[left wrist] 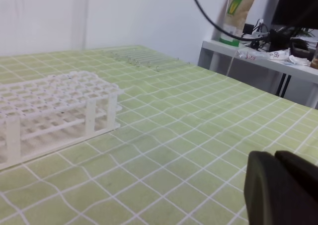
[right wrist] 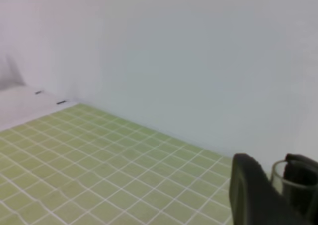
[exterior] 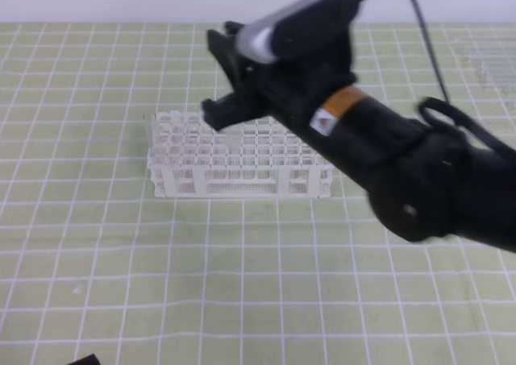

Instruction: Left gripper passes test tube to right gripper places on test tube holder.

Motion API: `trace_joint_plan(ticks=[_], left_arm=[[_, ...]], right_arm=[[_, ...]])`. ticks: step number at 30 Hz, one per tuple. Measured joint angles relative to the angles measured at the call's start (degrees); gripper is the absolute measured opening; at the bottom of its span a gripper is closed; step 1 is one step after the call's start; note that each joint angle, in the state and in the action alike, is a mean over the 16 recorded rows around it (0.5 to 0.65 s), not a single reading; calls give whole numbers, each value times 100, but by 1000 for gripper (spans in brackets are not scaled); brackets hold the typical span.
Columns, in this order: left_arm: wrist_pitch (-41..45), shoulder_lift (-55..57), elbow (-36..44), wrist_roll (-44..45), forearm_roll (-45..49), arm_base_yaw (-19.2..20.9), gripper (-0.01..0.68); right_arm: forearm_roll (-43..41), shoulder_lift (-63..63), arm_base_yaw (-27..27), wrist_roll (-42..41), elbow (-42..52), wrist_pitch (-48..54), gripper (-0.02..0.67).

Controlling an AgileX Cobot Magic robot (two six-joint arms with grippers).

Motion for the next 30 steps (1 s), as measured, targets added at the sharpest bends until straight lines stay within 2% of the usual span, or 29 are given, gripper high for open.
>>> trace_joint_plan(ticks=[10, 17, 30], left_arm=[[11, -7, -8, 0, -3, -1, -2], [16, -6, -8, 0, 7, -1, -2], [5, 1, 0, 0, 85, 0, -2]], right_arm=[[-153, 1084, 14, 57, -1009, -23, 93], [-209, 1543, 20, 189, -1373, -139, 93], [-863, 2027, 33, 811, -1939, 43, 93]])
